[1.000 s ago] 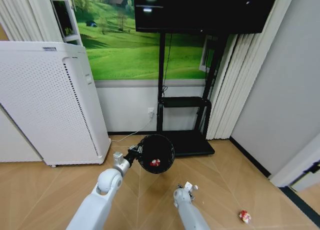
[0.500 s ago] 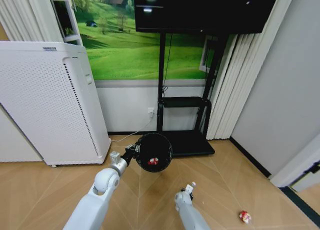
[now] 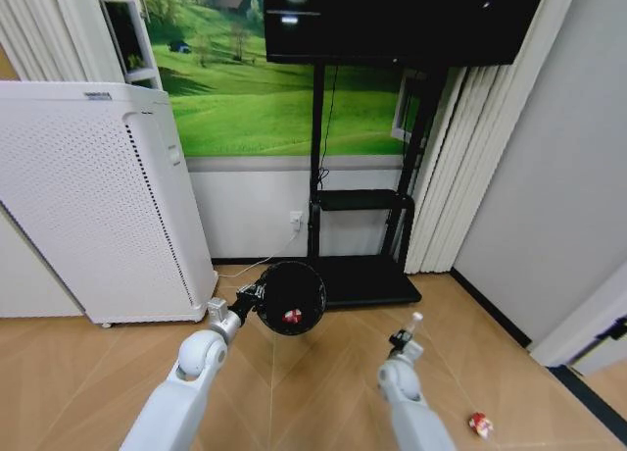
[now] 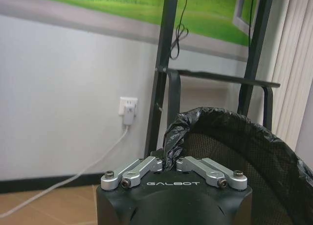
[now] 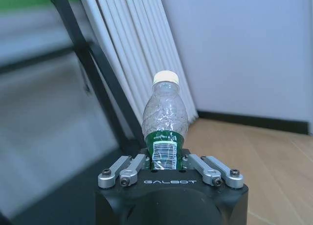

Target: Pick up the trash bin and place the garbage on the floor into it.

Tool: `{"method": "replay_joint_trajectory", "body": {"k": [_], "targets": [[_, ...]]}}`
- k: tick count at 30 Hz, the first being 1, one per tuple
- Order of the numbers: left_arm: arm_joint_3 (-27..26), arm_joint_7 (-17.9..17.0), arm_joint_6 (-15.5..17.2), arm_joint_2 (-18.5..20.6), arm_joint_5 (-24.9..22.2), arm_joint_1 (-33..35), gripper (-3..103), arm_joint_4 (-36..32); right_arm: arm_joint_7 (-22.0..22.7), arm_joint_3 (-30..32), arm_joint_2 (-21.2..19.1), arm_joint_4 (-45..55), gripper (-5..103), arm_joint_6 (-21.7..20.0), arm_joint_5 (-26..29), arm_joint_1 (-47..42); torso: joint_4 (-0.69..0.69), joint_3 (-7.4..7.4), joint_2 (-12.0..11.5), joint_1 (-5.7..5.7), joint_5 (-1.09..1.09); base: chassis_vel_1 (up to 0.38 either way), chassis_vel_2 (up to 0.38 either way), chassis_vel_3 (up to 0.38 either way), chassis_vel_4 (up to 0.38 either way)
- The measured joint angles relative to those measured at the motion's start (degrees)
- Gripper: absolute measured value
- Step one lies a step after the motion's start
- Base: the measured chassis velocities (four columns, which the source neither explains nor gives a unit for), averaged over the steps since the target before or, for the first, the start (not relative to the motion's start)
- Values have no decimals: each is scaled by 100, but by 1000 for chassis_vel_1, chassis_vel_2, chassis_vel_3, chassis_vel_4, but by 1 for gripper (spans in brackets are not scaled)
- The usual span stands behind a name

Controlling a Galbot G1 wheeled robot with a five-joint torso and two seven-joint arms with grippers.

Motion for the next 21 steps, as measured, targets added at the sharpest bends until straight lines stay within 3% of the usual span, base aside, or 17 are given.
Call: {"method": "replay_joint_trajectory", "body": {"k": [2, 5, 7, 8, 15, 21], "targets": [[66, 0, -8, -73, 3, -56, 7, 131, -5, -34, -9, 392, 24, -22, 28, -61, -2, 0, 0, 0, -7, 0, 0, 0, 0], [248, 1, -57, -248, 54, -167, 7, 394, -107, -250, 11, 948, 24, -20, -30, -135, 0, 0, 0, 0, 0, 0, 0, 0, 0], [494, 6, -136, -441, 160, -279, 7, 631, -302, -594, 52, 1331, 24, -72, -86, -186, -1, 0, 0, 0, -8, 0, 0, 0, 0], [619, 8, -160, -521, 214, -327, 7, 706, -368, -790, 66, 1377, 24, -109, -111, -191, -1, 0, 0, 0, -2, 0, 0, 0, 0], [1259, -22, -176, -945, 205, -620, 7, 940, -774, -1813, 37, 775, 24, -117, -588, -97, -1, 1, 0, 0, -4, 0, 0, 0, 0], [1397, -20, -175, -1133, 221, -797, 7, 1142, -949, -2027, -3, 502, 23, -292, -909, -67, -1, 1, 0, 0, -3, 0, 0, 0, 0]]}}
